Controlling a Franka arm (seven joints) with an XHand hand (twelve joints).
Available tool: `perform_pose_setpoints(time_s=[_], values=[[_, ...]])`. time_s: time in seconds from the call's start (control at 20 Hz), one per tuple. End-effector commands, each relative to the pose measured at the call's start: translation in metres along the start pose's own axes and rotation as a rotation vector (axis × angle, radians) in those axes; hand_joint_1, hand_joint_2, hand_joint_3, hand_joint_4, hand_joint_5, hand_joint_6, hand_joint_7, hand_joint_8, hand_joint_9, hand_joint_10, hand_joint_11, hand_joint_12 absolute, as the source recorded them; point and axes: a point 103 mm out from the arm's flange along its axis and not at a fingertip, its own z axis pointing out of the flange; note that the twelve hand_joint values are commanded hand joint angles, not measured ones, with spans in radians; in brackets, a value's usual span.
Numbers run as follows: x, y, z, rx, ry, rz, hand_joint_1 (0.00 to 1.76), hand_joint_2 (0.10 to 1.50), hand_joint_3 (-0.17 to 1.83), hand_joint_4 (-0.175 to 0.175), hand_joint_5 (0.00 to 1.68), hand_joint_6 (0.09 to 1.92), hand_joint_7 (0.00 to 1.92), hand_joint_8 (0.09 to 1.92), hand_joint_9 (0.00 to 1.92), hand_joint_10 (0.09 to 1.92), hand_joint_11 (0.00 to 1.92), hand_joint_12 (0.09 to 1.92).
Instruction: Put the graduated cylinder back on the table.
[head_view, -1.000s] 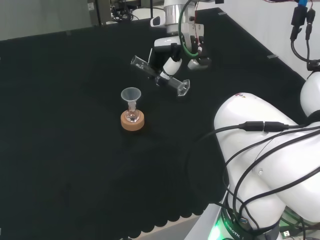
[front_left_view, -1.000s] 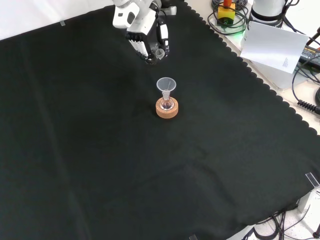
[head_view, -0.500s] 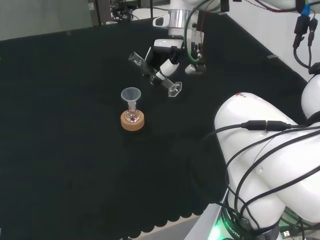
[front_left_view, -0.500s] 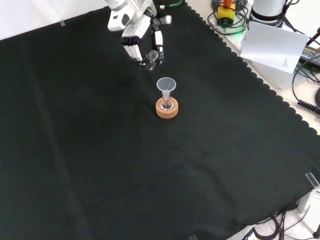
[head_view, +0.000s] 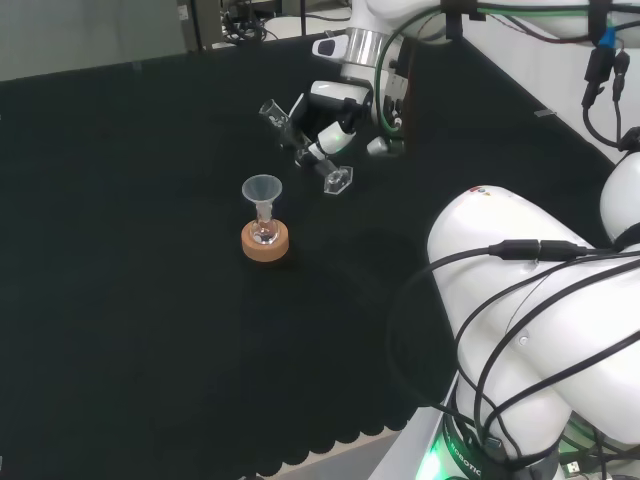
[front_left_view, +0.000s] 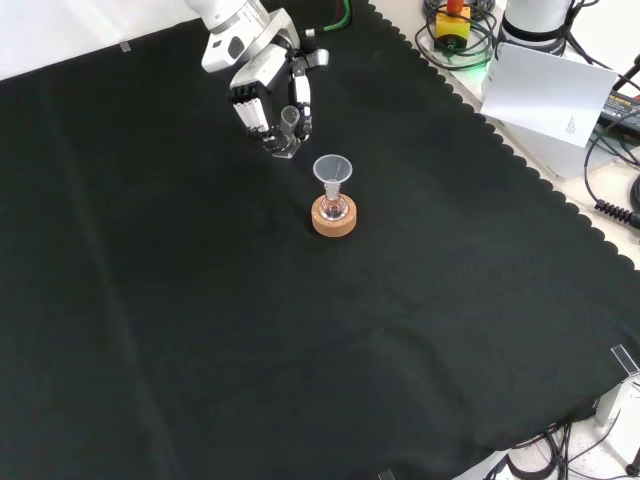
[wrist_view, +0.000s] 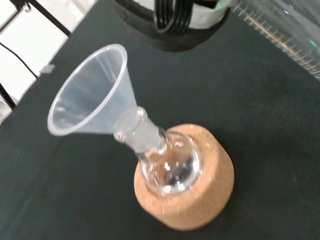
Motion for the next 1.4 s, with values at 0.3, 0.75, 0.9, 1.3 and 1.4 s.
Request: perform_pose_setpoints(time_s=[0.3,0.75,0.9,1.3,1.4], values=[[-0.01,0.04,0.017,-0.142,0.103,-0.084,1.32,0.96,-0.03,-0.175,1.42,0.21,1.52,0.09,1.68,0.09,1.37,0.62],[-0.019,0.062,0.033,-0.201,0.214,-0.097,1.32,0.96,-0.03,-0.175,1.42,0.21,1.52,0.09,1.68,0.09,1.37,0.62],[-0.024,0.068,0.037,-0.21,0.226,-0.095,1.32,0.96,-0.03,-0.175,1.42,0.22,1.52,0.09,1.68,0.09,1.36,0.62],[-0.036,0.073,0.045,-0.315,0.323,-0.089,1.32,0.96,-0.02,-0.175,1.41,0.22,1.52,0.09,1.63,0.09,1.35,0.61],[-0.04,0.073,0.046,-0.332,0.332,-0.087,1.32,0.96,-0.02,-0.175,1.41,0.22,1.52,0.09,1.62,0.09,1.34,0.61]])
